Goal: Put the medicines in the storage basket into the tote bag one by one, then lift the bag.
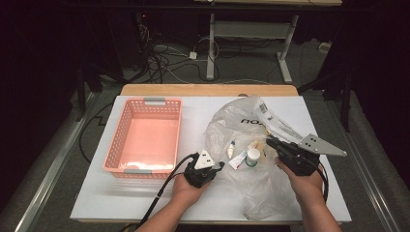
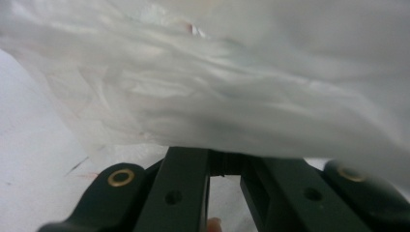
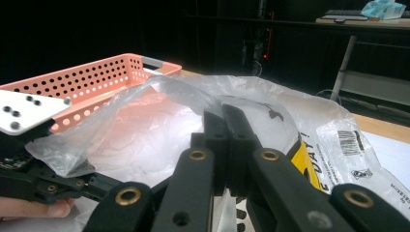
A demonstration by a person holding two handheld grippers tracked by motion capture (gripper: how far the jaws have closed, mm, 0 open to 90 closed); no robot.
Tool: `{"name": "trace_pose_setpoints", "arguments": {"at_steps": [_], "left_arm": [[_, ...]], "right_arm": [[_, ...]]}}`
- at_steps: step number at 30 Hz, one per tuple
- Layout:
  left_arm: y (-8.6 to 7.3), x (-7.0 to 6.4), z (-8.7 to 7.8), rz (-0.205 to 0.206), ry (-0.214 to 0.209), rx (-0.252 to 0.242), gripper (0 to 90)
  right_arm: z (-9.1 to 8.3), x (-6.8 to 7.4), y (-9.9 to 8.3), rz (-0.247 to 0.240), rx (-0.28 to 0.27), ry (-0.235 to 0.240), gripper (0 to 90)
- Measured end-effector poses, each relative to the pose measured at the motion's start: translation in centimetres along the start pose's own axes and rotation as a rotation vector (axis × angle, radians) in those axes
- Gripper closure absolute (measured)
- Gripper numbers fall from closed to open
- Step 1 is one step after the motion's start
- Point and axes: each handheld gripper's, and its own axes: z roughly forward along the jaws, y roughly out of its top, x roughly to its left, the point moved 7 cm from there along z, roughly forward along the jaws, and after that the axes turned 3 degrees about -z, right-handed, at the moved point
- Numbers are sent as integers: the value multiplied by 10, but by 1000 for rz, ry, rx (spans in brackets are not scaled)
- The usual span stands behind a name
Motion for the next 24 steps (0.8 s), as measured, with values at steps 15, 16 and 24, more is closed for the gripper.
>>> {"name": "trace_pose_setpoints", "arguments": {"at_steps": [15,16,24], "left_arm": [[12,-8,-12,22,17,-86,885],[14,-9,-14,26,14,-94,885],[27,-13,-30,50,24,-156,885]], "right_arm": [[2,6,2,-8,-13,6,900],[2,6,2,-9,-13,5,900],[4,6,6,-23,-25,-9,900]]}}
